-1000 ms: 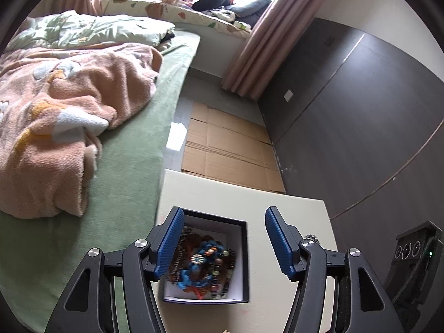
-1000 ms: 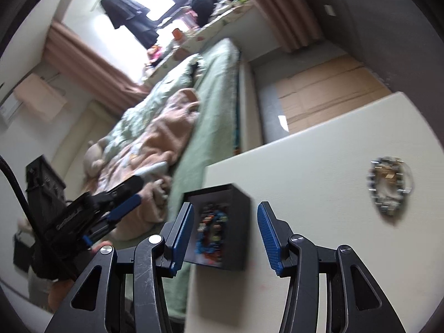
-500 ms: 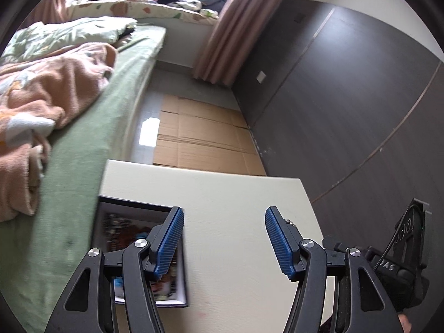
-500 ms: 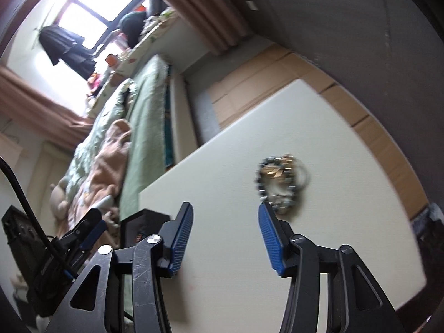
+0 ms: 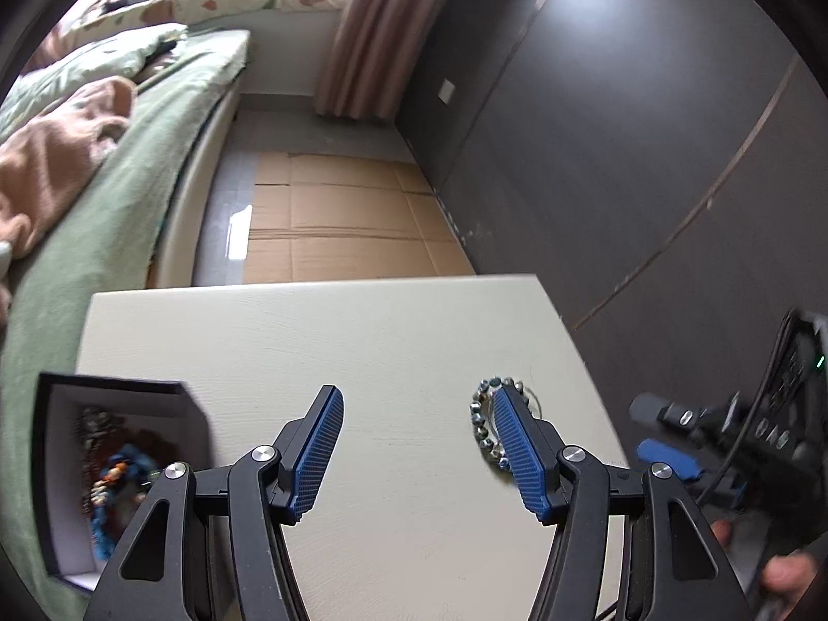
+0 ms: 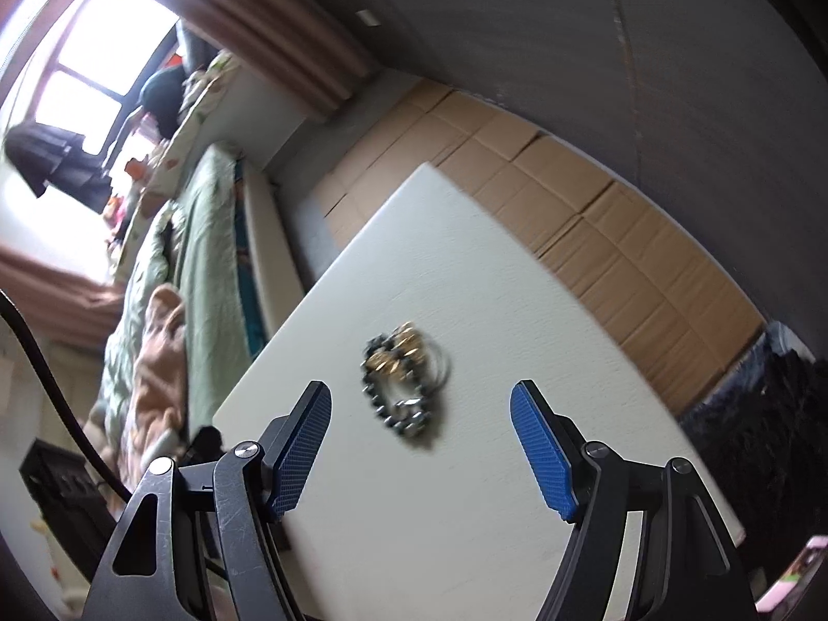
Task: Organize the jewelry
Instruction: 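Move the left gripper to the dark bead bracelet with butterfly charm and close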
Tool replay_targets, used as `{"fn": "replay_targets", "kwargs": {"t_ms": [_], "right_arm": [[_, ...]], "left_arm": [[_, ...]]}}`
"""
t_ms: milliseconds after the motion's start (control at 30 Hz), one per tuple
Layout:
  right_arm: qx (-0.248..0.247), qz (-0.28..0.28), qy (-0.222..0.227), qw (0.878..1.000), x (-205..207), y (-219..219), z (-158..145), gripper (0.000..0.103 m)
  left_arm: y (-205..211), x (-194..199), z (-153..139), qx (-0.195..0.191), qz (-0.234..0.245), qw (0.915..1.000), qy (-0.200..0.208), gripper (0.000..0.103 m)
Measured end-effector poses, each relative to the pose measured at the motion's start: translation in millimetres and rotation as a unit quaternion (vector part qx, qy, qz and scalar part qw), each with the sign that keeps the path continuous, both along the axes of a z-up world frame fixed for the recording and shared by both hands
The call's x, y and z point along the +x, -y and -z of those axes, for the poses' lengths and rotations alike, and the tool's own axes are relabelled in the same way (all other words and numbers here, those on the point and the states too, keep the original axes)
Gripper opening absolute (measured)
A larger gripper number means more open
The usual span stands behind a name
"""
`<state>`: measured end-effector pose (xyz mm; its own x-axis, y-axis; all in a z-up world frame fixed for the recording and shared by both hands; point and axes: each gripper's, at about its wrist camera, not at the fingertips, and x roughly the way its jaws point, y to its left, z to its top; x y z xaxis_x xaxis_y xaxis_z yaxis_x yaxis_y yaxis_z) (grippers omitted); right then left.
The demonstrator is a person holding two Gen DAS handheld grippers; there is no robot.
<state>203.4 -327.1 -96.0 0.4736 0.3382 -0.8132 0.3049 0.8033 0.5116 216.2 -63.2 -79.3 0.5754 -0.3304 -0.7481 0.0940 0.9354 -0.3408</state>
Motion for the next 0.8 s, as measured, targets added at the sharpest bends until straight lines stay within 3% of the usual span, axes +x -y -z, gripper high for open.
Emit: {"fn": "replay_targets", "kwargs": {"t_ms": [267,333,600,767,800], "right_arm": [[0.015,0.029,-0.005,0.999,8,19,1,0.072],[0.016,0.027,-0.005,0.999,12,20,1,0.072],[0.012,0.007,-0.005,1.0,26,13,-1,0.072],[0.002,-0.004,-0.004,1.0,34,8,-2,0.072],[0.0,-0.005,-0.005,1.0,35,8,-1,0.072]], "left_arm": [[41,13,29,0.024,0.048,0.9983,-0.021,0.046],[49,16,35,0.032,0.057,0.9976,-0.025,0.038],[72,29,56,0.05,0.083,0.9947,-0.035,0.036],[80,32,63,0.069,0.089,0.993,-0.033,0.023],[81,32,62,0.08,0.092,0.9921,-0.028,0.011]]}}
